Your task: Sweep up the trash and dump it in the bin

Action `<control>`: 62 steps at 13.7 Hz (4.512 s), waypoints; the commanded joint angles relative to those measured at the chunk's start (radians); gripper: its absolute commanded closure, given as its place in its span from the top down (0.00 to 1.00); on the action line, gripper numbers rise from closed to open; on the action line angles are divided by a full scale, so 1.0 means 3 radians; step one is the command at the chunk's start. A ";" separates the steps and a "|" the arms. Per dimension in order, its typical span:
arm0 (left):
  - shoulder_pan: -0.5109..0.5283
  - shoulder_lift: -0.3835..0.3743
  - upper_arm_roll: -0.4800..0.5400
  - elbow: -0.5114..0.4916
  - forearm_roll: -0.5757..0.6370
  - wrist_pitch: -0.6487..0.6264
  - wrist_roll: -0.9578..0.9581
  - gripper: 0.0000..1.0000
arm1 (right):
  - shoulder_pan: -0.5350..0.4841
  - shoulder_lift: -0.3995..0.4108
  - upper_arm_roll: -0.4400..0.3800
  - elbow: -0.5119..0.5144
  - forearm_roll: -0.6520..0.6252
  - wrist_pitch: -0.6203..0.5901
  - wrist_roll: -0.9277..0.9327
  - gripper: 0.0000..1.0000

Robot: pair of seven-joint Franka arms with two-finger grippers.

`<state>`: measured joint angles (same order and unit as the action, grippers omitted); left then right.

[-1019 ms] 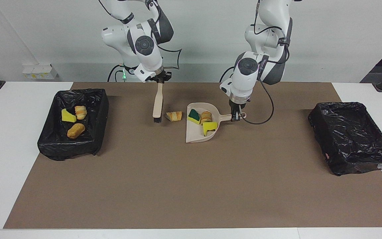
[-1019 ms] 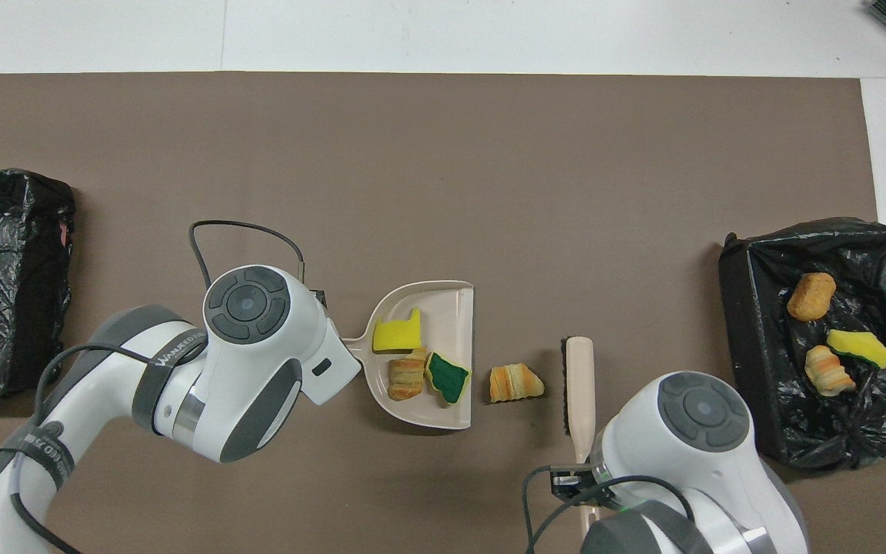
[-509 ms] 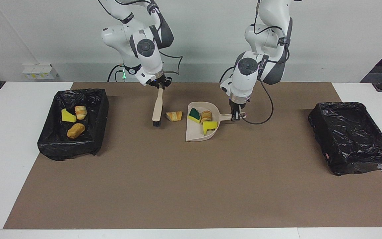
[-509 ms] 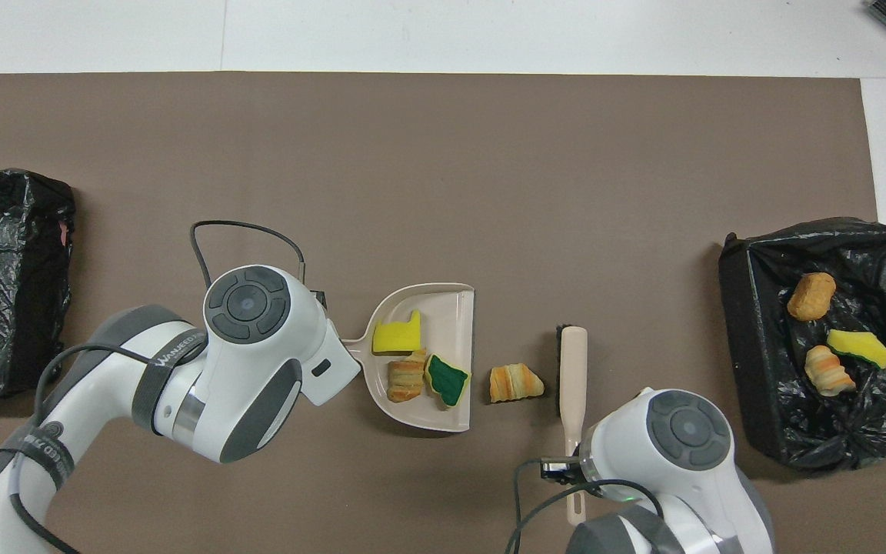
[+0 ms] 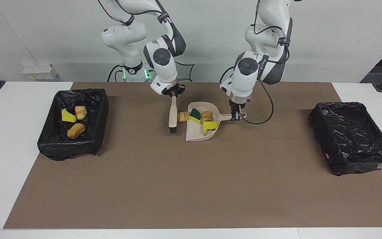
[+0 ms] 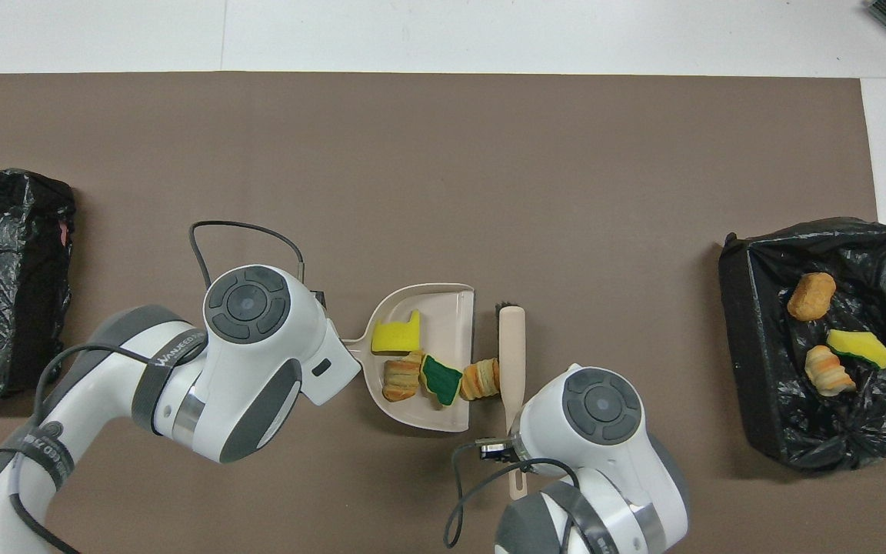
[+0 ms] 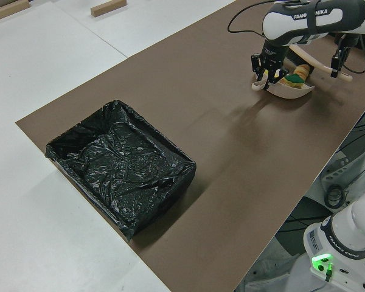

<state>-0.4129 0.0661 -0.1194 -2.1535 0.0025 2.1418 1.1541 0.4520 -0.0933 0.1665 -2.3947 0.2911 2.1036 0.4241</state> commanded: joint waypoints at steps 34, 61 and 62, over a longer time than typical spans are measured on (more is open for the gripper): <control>0.0144 -0.0087 0.0030 -0.0098 -0.0269 -0.0154 -0.0324 0.00 | 0.0355 -0.0103 0.0033 0.0732 0.0283 -0.0221 -0.0115 0.00; -0.0035 -0.0139 0.0035 -0.0108 0.0048 -0.0103 -0.0263 0.00 | 0.0032 0.0250 0.0048 0.0005 0.0579 0.0269 -0.0213 0.00; -0.0035 -0.0139 0.0035 -0.0108 0.0048 -0.0103 -0.0263 0.00 | 0.0129 0.0250 0.0048 0.0046 0.0579 0.0284 -0.0141 0.00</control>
<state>-0.4159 0.0530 -0.1139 -2.1574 0.0052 2.1046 1.0953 0.4549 -0.0303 0.1787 -2.4179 0.4271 2.1860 0.3503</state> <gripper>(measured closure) 0.683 0.727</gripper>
